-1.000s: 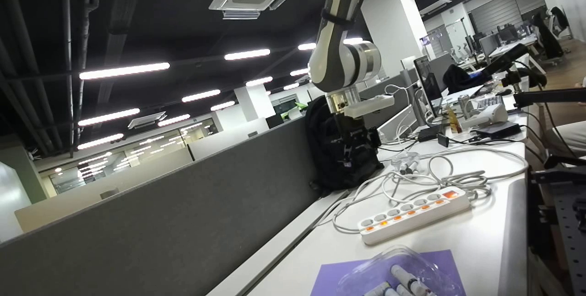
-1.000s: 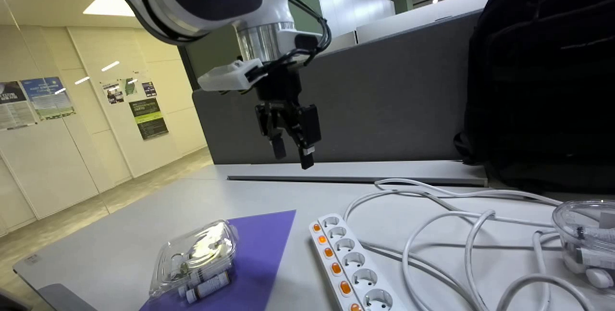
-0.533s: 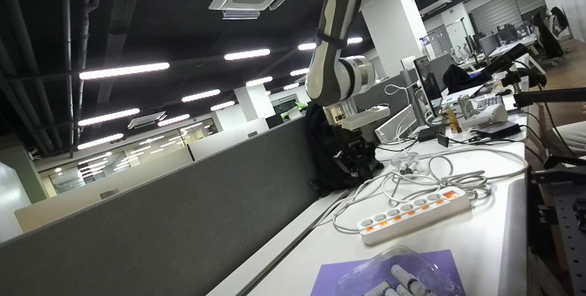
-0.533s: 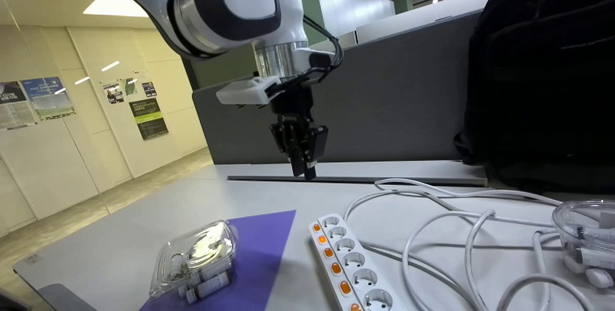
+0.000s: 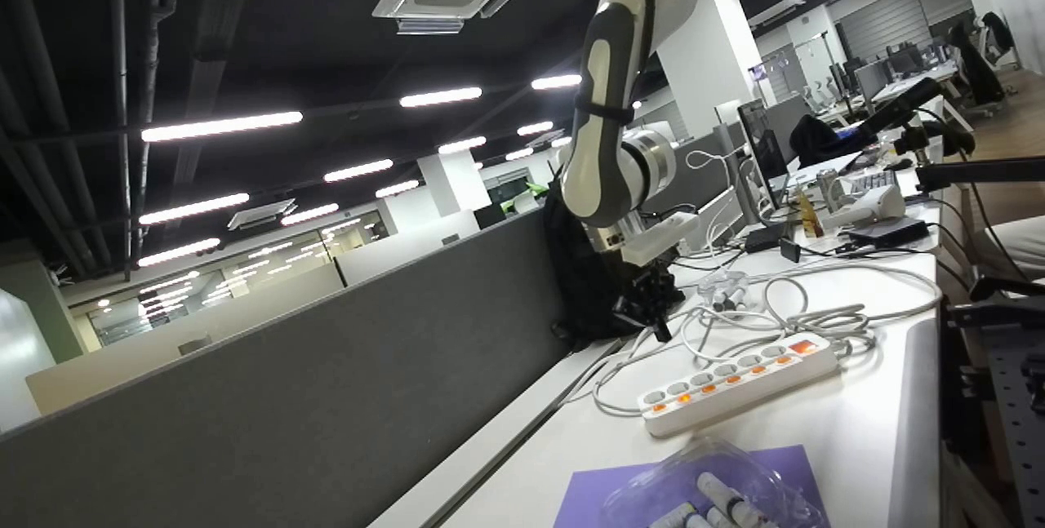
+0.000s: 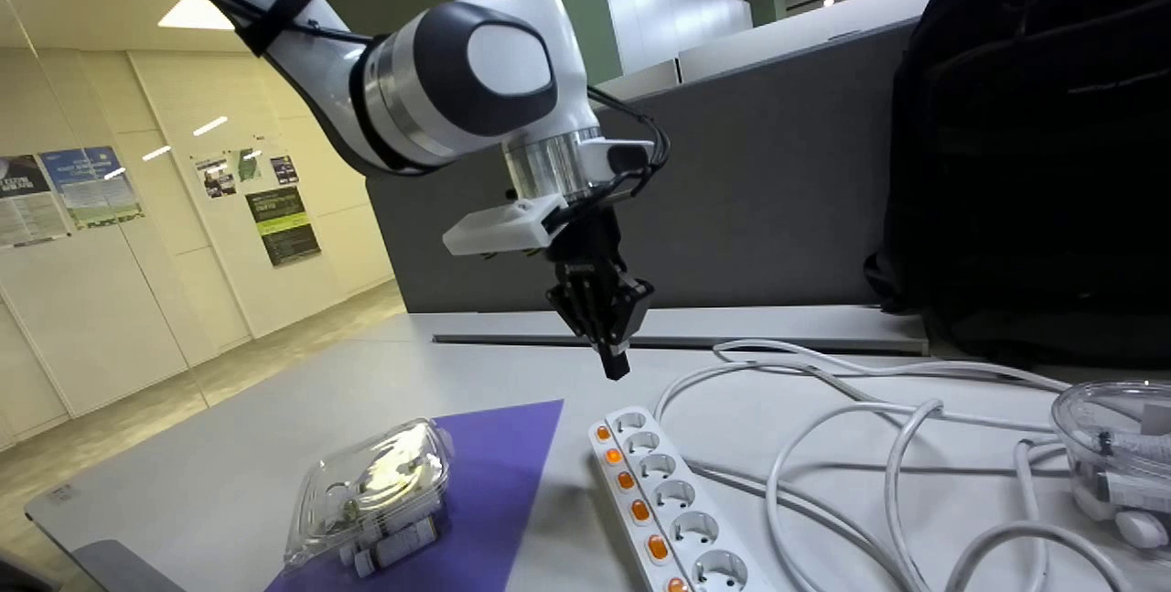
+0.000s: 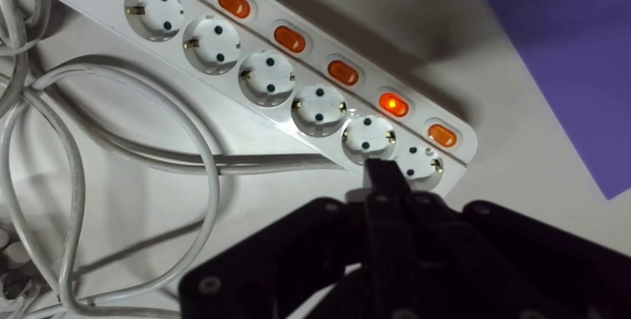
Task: Turn off the second switch from the left
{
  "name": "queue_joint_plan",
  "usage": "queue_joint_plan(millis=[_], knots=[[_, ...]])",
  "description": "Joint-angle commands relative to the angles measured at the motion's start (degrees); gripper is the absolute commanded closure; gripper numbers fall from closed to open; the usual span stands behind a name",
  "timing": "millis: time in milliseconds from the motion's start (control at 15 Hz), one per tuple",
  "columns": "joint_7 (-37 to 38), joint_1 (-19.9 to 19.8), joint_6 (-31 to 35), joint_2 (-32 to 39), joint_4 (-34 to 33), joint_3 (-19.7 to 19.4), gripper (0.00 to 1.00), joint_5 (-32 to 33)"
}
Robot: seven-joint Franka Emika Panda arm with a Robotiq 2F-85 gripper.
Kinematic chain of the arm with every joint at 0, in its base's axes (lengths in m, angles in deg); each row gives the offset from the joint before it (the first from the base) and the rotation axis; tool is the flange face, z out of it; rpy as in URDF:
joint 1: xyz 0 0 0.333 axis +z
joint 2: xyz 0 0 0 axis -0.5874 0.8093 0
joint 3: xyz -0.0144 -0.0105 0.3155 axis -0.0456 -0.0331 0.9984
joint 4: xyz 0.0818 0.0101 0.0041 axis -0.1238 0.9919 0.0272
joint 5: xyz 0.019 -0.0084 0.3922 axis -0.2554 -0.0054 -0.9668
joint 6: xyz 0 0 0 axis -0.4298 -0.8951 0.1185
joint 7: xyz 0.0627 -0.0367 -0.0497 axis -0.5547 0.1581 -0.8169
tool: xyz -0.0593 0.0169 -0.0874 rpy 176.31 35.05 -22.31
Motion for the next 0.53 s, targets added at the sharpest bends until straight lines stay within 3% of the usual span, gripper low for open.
queue_joint_plan(millis=[0, 467], knots=[[3.4, 1.7, 2.9, 1.3, 0.6, -2.0, 1.0, 4.5], [0.8, 1.0, 2.5, 2.2, 0.2, -1.4, 0.99, 3.4]])
